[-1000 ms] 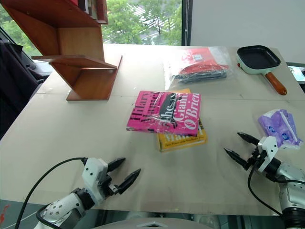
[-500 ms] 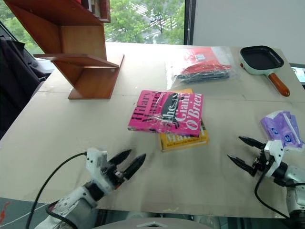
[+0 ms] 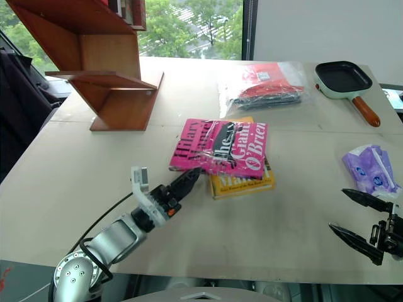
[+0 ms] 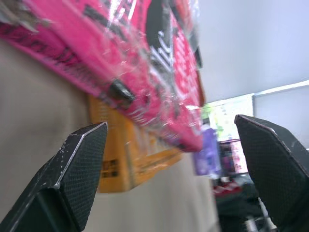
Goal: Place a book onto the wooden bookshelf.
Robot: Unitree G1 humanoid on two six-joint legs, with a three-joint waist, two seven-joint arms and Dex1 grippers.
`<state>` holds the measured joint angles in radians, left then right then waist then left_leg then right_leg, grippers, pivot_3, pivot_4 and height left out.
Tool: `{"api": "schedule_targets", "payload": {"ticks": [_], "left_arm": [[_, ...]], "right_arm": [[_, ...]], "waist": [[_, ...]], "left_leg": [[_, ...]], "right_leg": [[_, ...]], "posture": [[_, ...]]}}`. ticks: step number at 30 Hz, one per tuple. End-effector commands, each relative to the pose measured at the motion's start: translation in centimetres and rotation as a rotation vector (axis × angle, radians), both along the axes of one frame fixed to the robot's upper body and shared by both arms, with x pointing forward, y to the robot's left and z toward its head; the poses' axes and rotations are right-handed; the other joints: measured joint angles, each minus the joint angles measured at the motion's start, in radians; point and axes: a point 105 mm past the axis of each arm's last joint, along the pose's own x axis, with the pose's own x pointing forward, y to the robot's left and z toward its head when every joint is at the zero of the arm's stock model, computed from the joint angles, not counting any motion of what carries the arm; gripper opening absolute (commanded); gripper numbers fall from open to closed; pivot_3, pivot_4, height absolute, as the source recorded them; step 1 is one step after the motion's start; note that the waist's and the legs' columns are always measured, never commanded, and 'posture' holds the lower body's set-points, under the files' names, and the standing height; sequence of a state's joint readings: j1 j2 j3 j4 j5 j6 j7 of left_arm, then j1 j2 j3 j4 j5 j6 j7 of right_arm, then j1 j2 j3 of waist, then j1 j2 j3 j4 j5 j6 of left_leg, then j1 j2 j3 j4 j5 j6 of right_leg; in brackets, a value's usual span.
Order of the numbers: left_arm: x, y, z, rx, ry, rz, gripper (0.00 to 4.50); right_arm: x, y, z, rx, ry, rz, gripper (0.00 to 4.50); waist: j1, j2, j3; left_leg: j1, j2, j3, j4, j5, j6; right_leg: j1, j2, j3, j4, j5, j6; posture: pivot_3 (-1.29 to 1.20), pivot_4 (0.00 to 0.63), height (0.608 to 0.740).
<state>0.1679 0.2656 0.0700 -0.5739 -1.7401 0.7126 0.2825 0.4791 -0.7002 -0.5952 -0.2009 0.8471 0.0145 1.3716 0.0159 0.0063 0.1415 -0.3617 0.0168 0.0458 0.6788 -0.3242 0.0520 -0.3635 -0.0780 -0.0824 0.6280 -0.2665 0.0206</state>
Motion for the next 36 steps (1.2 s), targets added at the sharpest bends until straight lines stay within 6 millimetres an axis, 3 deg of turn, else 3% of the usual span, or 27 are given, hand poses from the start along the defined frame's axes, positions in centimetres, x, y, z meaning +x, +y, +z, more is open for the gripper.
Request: {"api": "schedule_targets", "payload": {"ticks": [1, 5, 15, 19, 24, 31, 36], "left_arm": [[0.0, -0.8, 0.4, -0.155, 0.092, 0.024, 4.38], [0.4, -0.7, 0.0, -0.252, 0.156, 0.081, 4.38], [1.2, -2.9, -0.9, -0.213, 0.147, -0.035, 4.38], [2.7, -3.0, -2.0, -0.169, 0.13, -0.014, 4.38], [5.1, -2.9, -1.2, -0.246, 0.083, 0.046, 4.38], [5.6, -2.5, -0.7, -0.249, -0.008, 0.037, 4.38], [6.1, -2.3, -2.3, -0.216, 0.039, 0.043, 4.38]], "right_arm": [[-0.2, 0.9, 1.3, -0.001, -0.043, -0.011, 4.5], [-0.3, 1.6, 1.5, -0.003, -0.042, -0.022, 4.5], [0.4, 1.0, 2.3, -0.028, -0.048, -0.036, 4.5], [0.4, 0.6, 1.8, -0.032, -0.039, -0.033, 4.5], [0.4, 0.6, 1.7, -0.031, -0.049, -0.033, 4.5], [-0.1, 0.5, 1.2, -0.031, -0.048, -0.041, 4.5], [0.0, 0.4, 1.0, -0.031, -0.057, -0.048, 4.5]], "waist": [[0.001, -0.001, 0.0], [0.003, -0.001, 0.0], [0.012, -0.001, 0.0], [0.021, -0.001, 0.0], [0.027, -0.001, 0.0], [0.025, -0.001, 0.0], [0.025, -0.001, 0.0]], "left_leg": [[0.0, 0.0, 0.0, 0.0, 0.0, 0.0], [0.0, 0.0, 0.0, 0.0, 0.0, 0.0], [0.0, 0.0, 0.0, 0.005, 0.0, 0.0], [0.0, 0.0, 0.0, 0.005, 0.0, 0.0], [0.0, 0.0, 0.0, 0.006, 0.0, 0.0], [-0.001, 0.0, 0.0, 0.006, 0.0, 0.0], [-0.001, 0.0, 0.0, 0.006, 0.0, 0.0]], "right_leg": [[0.0, 0.0, 0.0, 0.0, 0.0, 0.0], [0.0, 0.001, 0.0, 0.0, 0.0, 0.0], [0.001, 0.004, 0.001, 0.0, 0.0, 0.0], [0.001, 0.006, 0.002, 0.0, 0.0, 0.0], [0.001, 0.006, 0.003, 0.0, 0.0, 0.0], [0.001, 0.007, 0.003, 0.0, 0.0, 0.001], [0.001, 0.006, 0.003, 0.0, 0.0, 0.001]], "posture": [[0.0, 0.15, 0.74], [0.0, 0.15, 0.74], [0.0, 0.15, 0.74], [0.0, 0.15, 0.74], [0.0, 0.15, 0.74], [0.0, 0.15, 0.74], [0.0, 0.15, 0.74]]}}
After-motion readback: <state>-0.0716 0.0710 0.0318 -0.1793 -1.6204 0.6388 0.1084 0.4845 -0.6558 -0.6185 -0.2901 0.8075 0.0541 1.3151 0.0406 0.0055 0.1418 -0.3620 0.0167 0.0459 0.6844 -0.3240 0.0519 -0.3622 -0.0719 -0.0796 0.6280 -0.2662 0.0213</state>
